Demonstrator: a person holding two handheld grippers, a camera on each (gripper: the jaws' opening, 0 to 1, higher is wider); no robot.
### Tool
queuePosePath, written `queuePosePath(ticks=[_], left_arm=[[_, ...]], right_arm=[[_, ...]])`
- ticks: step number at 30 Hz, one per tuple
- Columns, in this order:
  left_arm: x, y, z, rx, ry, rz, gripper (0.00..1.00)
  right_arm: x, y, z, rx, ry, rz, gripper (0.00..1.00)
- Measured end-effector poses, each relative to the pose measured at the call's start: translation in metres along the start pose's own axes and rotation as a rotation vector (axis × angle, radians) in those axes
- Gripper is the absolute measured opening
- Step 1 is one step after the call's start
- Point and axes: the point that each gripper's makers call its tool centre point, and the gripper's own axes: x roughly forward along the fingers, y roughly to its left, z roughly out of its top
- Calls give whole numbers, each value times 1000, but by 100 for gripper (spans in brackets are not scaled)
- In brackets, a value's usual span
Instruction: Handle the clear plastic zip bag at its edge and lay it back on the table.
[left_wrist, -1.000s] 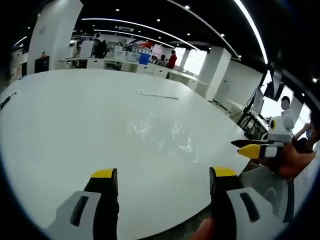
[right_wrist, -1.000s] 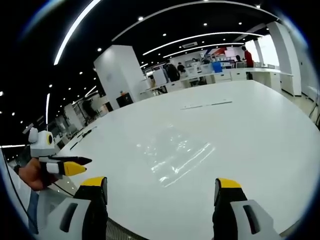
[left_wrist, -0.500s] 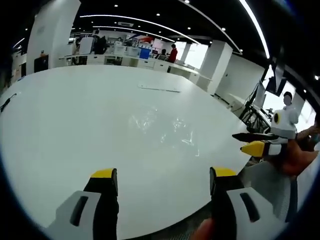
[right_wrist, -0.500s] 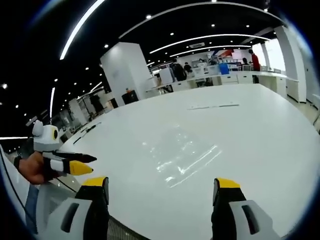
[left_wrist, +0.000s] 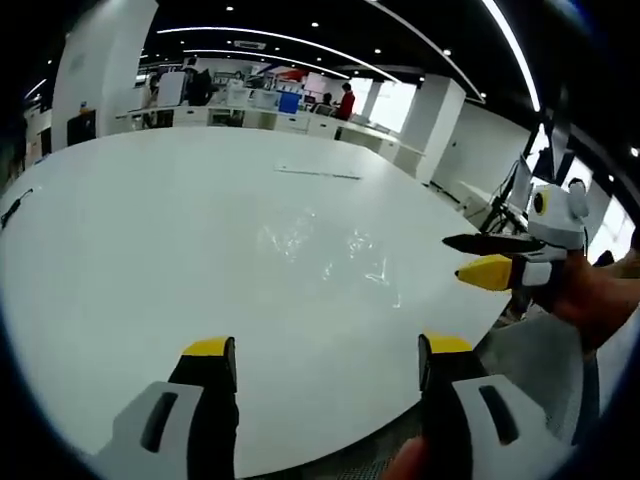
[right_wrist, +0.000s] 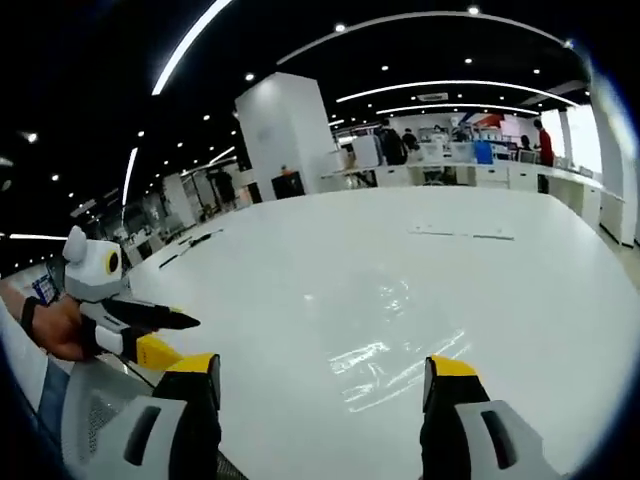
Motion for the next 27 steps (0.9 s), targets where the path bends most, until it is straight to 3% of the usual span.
queuePosePath(ticks=[10,16,27], left_arm=[[0,-3,1,7,-7,-17,74],[-1,-4,1,5,-9,-21,74],[1,-6,-4,10,12,-37,73]], right_arm=[[42,1,11,-116,78,54,82],[62,-4,15,-107,100,57,81],[82,7,16,-141,148,93,80]])
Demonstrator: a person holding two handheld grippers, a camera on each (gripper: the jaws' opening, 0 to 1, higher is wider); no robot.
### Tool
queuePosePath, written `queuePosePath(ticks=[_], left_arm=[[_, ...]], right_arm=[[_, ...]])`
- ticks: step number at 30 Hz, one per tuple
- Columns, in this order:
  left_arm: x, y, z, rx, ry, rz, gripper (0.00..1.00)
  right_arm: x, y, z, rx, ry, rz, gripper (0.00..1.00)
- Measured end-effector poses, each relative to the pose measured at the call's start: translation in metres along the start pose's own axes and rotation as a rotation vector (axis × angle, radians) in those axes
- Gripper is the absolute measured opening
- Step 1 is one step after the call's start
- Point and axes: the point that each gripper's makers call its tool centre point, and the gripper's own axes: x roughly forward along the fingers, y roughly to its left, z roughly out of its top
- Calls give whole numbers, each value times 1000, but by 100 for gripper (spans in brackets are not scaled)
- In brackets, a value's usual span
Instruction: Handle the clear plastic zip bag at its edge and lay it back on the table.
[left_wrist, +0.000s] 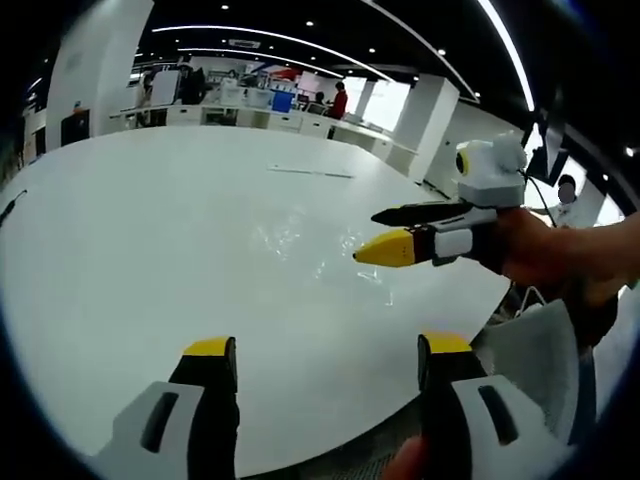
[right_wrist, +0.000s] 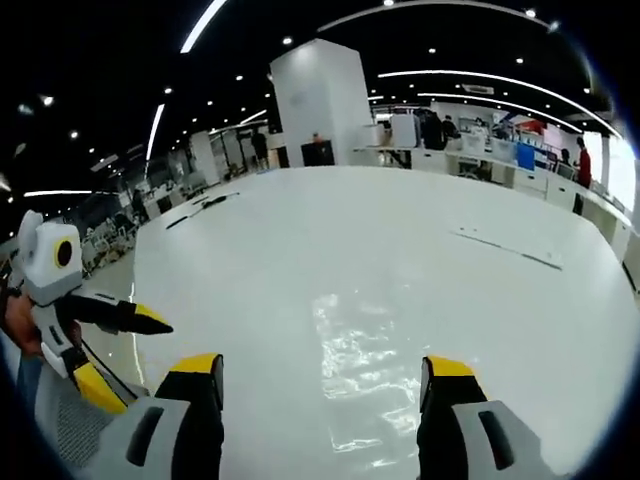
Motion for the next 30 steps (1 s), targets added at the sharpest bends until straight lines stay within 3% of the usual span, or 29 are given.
queuePosePath(ticks=[13,17,30], left_arm=[[0,1,-3,-4,13,1,73],[-1,2,-2,-11,10,5,73],[-4,5,1,-31,-15,12,72]], right_arm=[[29,9,5,-96,55,53,80],[39,11,-2,-129,86,66,80],[48,-2,-10,-124,113,46,79]])
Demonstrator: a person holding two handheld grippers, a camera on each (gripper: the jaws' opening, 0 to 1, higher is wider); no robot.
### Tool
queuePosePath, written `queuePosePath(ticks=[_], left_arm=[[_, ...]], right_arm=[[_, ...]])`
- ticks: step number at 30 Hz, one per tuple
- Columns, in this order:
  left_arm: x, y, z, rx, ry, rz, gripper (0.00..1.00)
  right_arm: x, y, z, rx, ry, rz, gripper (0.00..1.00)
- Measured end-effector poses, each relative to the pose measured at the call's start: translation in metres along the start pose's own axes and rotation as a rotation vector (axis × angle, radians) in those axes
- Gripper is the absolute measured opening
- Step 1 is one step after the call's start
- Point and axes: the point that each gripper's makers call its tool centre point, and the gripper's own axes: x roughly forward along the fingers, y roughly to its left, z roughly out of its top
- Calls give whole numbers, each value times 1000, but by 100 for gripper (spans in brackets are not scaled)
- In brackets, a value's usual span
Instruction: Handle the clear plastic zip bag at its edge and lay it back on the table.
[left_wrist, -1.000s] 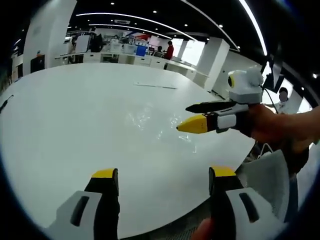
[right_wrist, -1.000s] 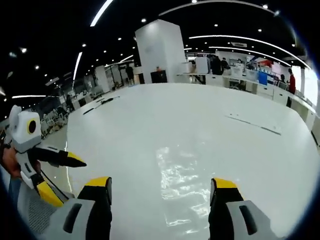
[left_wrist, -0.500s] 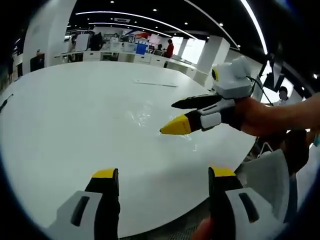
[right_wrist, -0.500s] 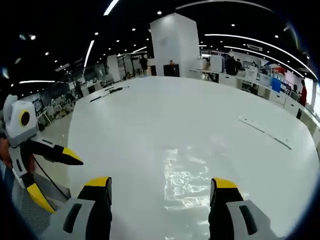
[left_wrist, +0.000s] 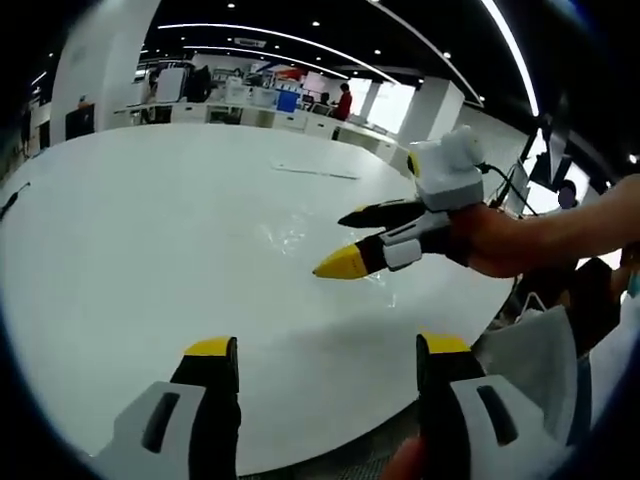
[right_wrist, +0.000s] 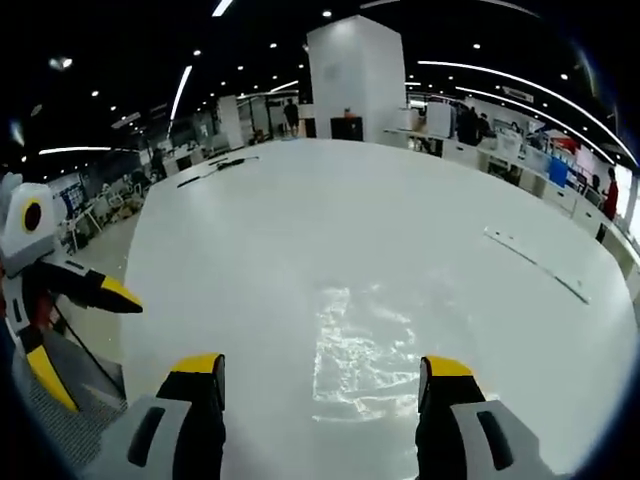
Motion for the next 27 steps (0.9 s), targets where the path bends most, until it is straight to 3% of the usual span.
queuePosePath(ticks=[16,27], left_arm=[[-1,5,4,-18,-21,7,70],[-1,4,5,-29,-27,7,69]], right_arm=[[15,0,-1,-21,13,3,77],[40,-5,20,-21,11,-24,69]])
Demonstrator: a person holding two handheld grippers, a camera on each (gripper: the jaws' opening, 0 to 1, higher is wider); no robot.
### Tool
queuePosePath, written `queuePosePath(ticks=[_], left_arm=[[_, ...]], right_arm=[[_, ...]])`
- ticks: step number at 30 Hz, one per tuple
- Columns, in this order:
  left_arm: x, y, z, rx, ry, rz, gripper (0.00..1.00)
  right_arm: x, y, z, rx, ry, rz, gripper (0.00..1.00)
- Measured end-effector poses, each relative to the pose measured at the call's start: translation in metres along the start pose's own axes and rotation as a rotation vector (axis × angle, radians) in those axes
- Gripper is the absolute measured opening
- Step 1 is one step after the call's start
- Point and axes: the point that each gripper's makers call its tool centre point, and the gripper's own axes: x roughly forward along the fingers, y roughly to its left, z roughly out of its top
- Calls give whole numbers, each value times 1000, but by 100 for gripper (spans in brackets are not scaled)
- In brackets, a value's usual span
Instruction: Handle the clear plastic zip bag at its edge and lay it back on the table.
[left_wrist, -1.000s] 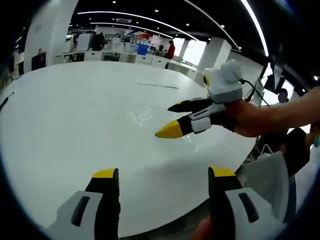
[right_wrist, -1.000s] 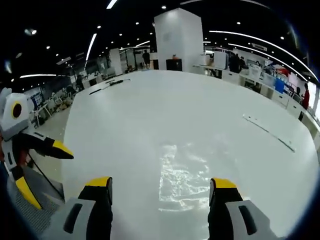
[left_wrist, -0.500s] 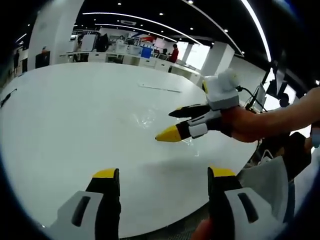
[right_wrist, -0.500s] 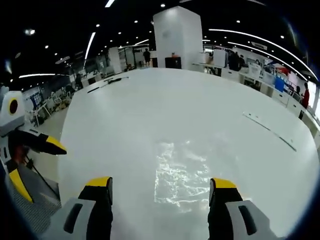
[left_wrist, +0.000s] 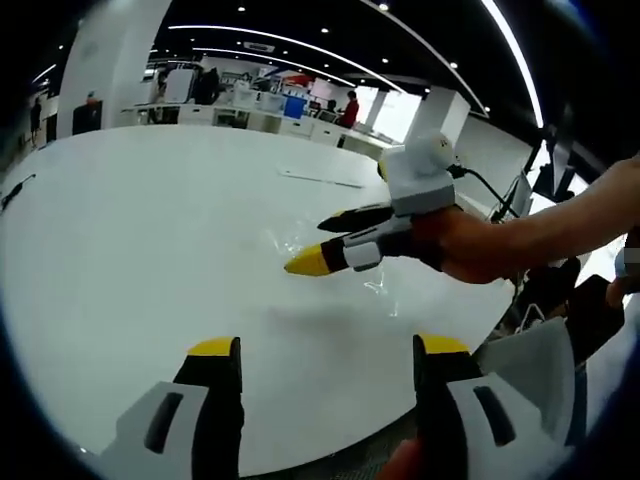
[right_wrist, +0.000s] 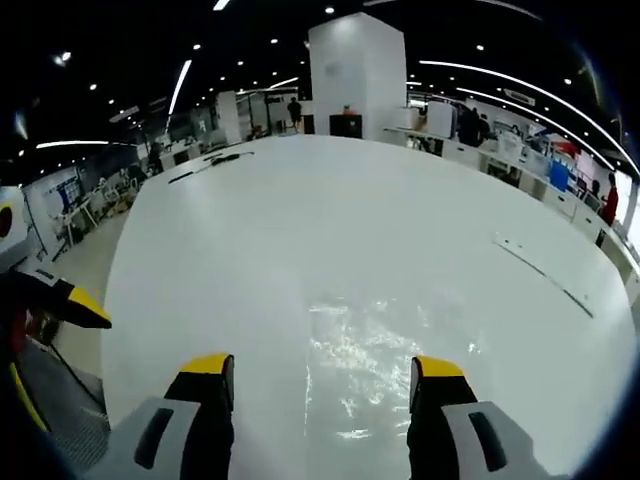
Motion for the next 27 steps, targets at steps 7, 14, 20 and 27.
queuePosePath(ticks=[7,14,20,27], left_arm=[[-1,-1,1,-12,-7,-2,69],[1,-4,-3,6,11,-13,69],[3,-4,-7,17,29,-27,69],[3,0,-8,0,26,-18,68]], right_arm=[[19,-5,12,13,24,-16,63],[34,-12,25,-14,43,-52,49],[51,-11,30,-68,74,-50,51],[65,-17,26,-178,129,-67,46]])
